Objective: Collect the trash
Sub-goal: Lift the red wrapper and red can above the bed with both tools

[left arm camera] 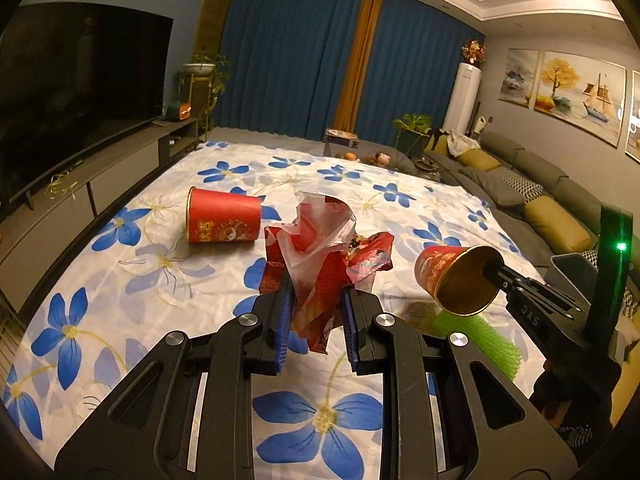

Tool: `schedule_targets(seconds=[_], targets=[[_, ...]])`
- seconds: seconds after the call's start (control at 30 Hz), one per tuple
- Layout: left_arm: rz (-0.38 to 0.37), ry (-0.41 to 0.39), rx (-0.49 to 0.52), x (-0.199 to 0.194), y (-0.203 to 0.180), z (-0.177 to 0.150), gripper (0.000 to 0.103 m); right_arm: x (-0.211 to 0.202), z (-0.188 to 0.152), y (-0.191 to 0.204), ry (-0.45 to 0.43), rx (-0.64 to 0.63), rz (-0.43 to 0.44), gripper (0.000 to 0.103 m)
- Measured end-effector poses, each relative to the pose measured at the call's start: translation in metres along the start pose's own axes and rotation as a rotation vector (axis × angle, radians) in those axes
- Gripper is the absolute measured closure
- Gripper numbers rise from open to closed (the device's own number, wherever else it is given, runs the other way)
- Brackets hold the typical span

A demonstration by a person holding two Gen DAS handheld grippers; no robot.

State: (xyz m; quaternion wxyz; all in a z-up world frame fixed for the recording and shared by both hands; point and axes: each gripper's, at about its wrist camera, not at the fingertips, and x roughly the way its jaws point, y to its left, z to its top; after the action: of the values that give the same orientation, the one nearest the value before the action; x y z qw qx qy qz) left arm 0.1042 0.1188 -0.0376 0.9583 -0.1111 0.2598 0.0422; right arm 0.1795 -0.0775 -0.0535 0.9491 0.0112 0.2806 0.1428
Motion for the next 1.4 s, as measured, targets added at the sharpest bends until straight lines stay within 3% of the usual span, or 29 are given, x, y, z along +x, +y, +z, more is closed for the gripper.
schedule_targets(seconds=[0.6, 1.4], targets=[[-0.038, -0.007, 0.047, -0.002, -0.031, 0.001, 0.082, -0.039, 0.000, -0.037, -0.062, 0.040, -0.013, 0.098], [-0.145, -0.004, 0.129, 0.019, -0.113, 0.012, 0.082, -0.070, -0.001, -0.121, -0.106, 0.125, -0.116, 0.098]])
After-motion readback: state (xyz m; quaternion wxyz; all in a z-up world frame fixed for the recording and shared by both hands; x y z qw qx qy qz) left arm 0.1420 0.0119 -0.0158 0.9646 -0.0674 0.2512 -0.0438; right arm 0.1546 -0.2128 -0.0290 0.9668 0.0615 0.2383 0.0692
